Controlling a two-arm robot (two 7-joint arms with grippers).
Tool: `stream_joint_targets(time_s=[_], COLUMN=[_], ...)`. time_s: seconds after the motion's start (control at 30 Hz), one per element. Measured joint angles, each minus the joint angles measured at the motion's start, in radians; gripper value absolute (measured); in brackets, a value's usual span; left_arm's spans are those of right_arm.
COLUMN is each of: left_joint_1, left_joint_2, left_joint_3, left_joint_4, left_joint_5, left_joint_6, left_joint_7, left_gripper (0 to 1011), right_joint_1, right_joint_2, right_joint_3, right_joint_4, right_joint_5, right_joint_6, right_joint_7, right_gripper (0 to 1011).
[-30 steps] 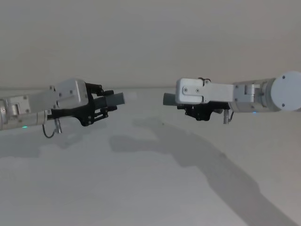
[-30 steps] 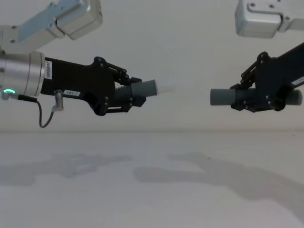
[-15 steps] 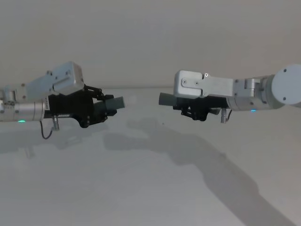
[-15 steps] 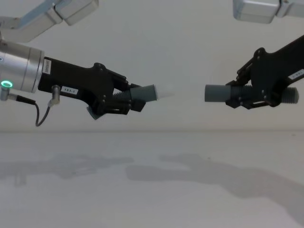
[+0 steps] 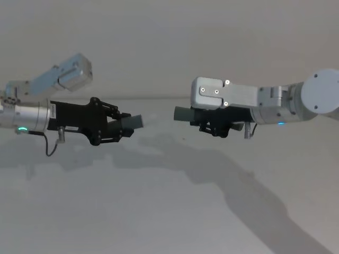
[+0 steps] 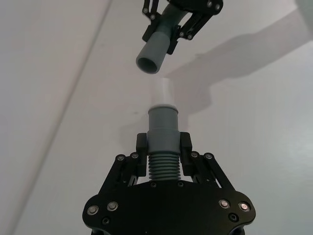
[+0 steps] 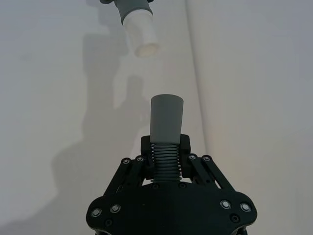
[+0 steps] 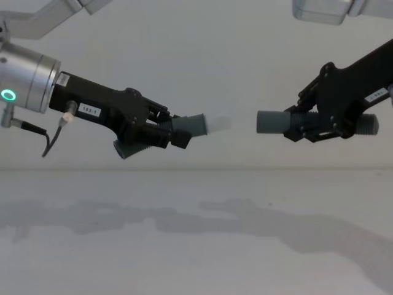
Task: Use both hands to pick up one end of the pipe from the table, align the ends, and insert them.
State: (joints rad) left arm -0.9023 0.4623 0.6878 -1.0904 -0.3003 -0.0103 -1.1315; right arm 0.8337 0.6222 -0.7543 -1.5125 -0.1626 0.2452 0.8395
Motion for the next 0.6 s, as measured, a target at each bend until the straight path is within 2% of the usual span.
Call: stream_joint_targets(time_s=[0.3,0.6], left_joint_1=[-0.042,-0.066], left_joint_2=[-0.018,-0.028], left_joint_3=[0.015,0.025], left_joint_4=[0.050,0.079], left_joint_5=[-0.046,-0.072], left_joint_6=[0.070,0.108], left_joint_7=[-0.087,-0.135], left_gripper=[358,358], right_joint_1=[0.013,0.031], right_joint_2=[0.000,0.016], right_joint_3=[-0.020,-0.045], right_joint_4=[0.001,-0.010], right_joint_5=[-0.007,-0.052], right_joint_6=[0.008,0.016], right_joint_7=[0.024,0.043], right_gripper=[286,286])
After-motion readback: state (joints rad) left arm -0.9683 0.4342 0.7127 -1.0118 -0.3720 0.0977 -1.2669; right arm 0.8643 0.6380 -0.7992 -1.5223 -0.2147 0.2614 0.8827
